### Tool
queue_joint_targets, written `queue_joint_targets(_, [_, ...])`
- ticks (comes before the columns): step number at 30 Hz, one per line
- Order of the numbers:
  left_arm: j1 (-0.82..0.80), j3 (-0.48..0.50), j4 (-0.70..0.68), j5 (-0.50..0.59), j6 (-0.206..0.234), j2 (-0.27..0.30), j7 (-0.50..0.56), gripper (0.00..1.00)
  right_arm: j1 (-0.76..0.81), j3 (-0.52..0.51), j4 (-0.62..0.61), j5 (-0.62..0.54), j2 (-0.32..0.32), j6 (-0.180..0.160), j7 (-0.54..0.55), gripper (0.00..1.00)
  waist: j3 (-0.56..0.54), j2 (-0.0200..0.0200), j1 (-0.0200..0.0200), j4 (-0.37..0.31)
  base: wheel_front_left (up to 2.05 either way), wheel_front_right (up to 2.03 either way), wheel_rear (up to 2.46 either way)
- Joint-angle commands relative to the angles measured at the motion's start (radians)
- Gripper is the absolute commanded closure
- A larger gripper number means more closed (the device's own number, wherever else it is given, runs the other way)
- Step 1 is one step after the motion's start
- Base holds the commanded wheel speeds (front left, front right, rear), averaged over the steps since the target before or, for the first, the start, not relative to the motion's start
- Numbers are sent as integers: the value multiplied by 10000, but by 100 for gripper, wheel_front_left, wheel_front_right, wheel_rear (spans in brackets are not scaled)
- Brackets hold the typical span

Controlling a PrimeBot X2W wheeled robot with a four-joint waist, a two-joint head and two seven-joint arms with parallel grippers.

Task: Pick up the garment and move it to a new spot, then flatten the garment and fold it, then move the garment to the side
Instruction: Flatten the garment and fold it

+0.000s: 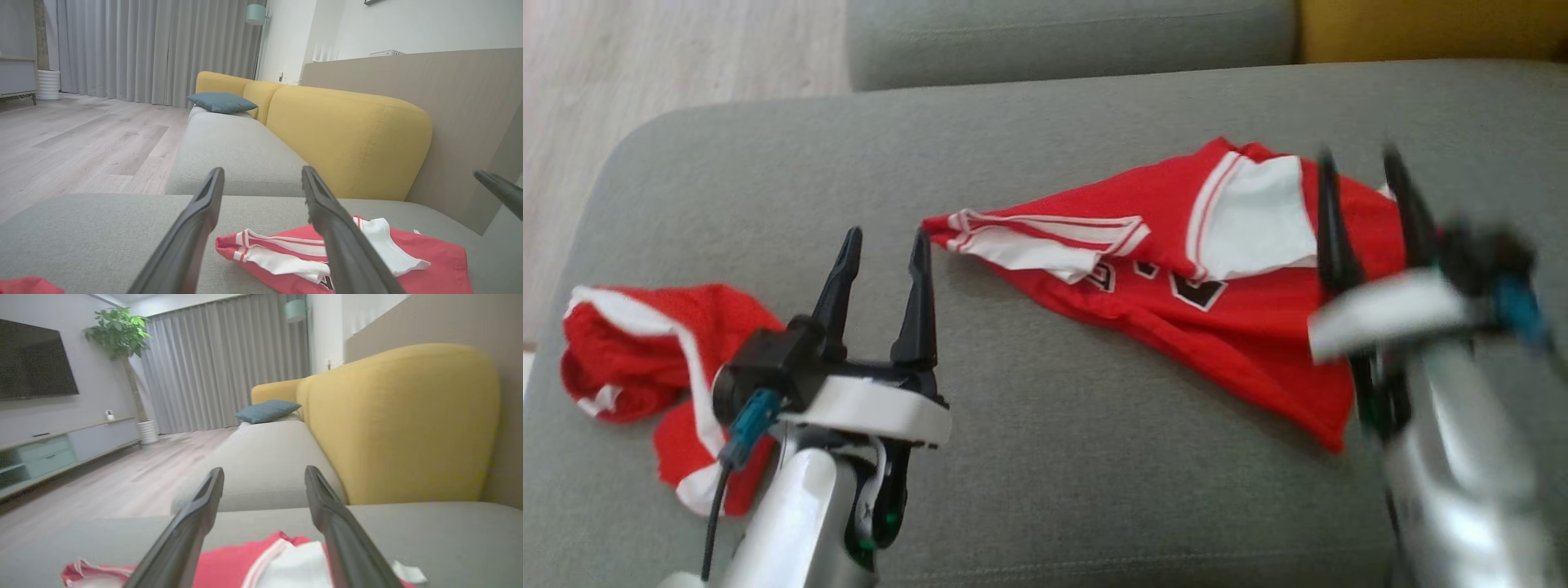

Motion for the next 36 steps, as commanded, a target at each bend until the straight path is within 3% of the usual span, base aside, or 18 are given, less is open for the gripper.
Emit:
queue_joint_targets(1, [-149, 428, -381, -40, 74, 28, -76, 0, 567, 102, -845, -352, 279, 75, -87, 0, -127, 0, 0, -201, 0, 0, 0])
queue_joint_targets(7, [337, 643, -339, 42, -57, 28, -76, 0, 2763, -7, -2713, -440, 363, 75, -88, 0, -222, 0, 0, -437, 0, 0, 0])
queue_joint_targets(19, [467, 471, -299, 58, -255, 28, -76, 0, 3253, -190, -3118, -731, 368, 75, 129, 0, 211, 0, 0, 64, 0, 0, 0])
queue_joint_targets(27, [105, 84, -206, -32, -324, 28, -76, 0, 1947, 437, -2083, -2208, 333, 75, 1465, 0, 1014, 0, 0, 860, 0, 0, 0])
queue_joint_targets(36, [-208, -191, -126, -128, -277, 28, -76, 0, 525, 412, 138, -2997, -365, 75, 2051, 0, 1628, 0, 0, 1755, 0, 0, 0])
